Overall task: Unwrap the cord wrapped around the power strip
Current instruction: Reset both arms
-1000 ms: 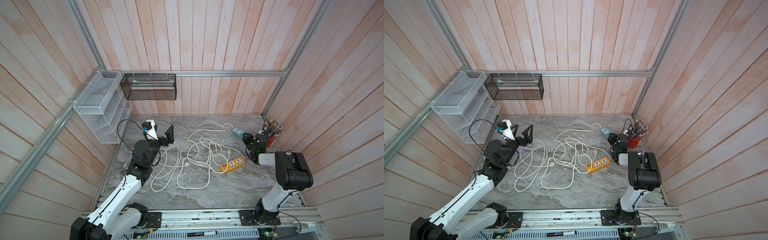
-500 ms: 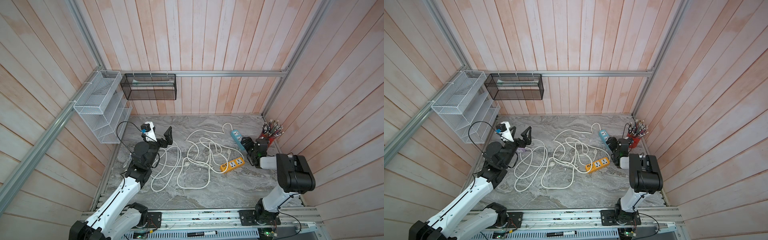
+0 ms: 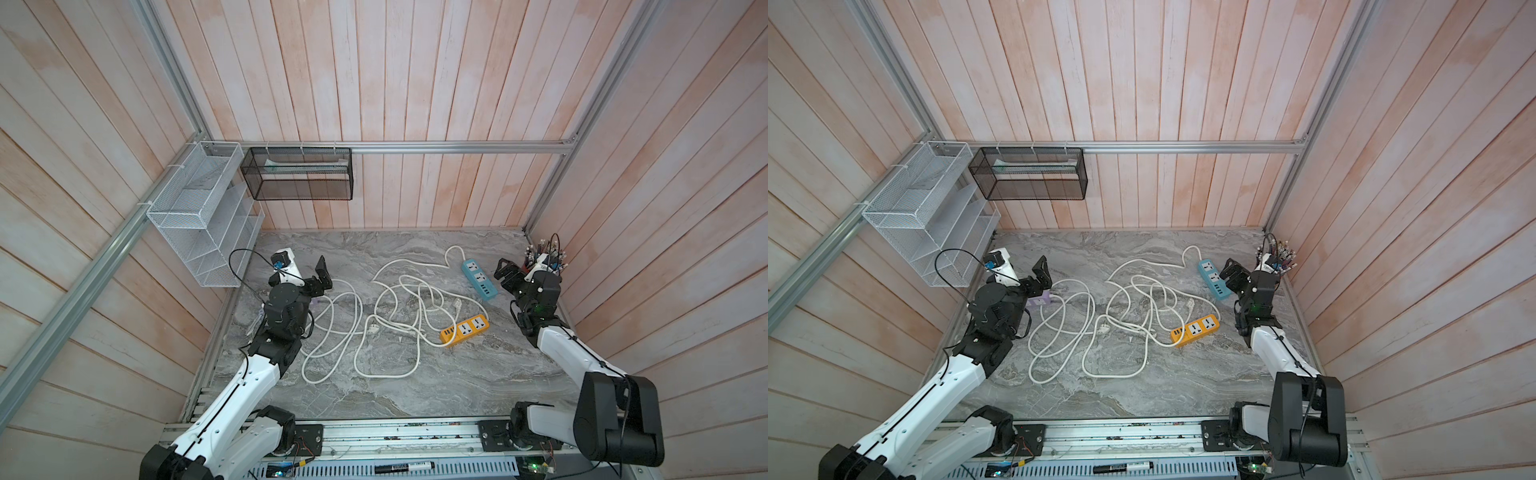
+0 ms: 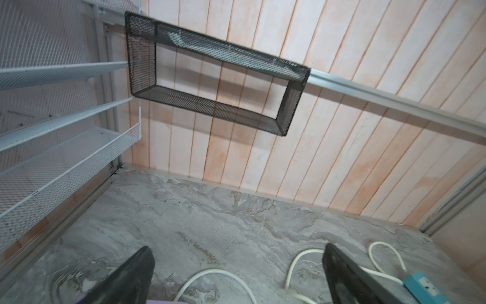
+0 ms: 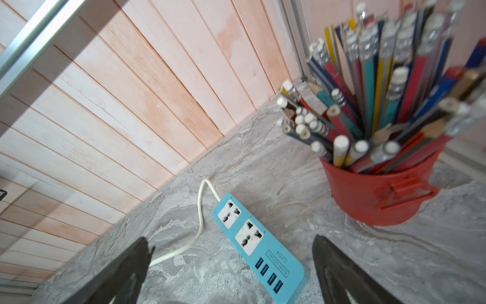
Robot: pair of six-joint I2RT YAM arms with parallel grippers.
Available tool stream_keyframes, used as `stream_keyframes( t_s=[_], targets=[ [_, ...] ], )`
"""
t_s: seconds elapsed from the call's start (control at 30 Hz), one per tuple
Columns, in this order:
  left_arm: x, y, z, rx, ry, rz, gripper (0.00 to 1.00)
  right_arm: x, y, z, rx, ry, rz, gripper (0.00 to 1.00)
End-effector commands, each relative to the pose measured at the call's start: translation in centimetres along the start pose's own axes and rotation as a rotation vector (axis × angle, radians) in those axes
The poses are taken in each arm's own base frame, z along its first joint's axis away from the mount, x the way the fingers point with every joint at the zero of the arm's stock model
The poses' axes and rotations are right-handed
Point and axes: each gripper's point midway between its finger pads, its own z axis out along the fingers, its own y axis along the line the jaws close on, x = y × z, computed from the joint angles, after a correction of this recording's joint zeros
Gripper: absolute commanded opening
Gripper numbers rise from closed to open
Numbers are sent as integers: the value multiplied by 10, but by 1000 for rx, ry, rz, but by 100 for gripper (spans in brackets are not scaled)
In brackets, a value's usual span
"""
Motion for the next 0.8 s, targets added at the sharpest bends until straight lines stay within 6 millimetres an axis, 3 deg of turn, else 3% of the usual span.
stream_keyframes(
  t_s=[0.0,0.3,0.37,0.53,0.77],
  targets=[
    [28,28,3,-131,39,64,100,-11,-7,-6,59,-26,-139,98],
    [87,80,6,-295,95,138,100,-5,-44,-28,171,-168,-308,98],
    [93,89,0,-322,81,155,100,3,-58,-28,225,-164,-347,98],
    [100,108,-11,-343,23,183,100,22,-69,-25,229,-155,-404,99],
    [108,127,-11,-348,-22,186,100,34,-67,-25,167,-175,-437,98]
  ],
)
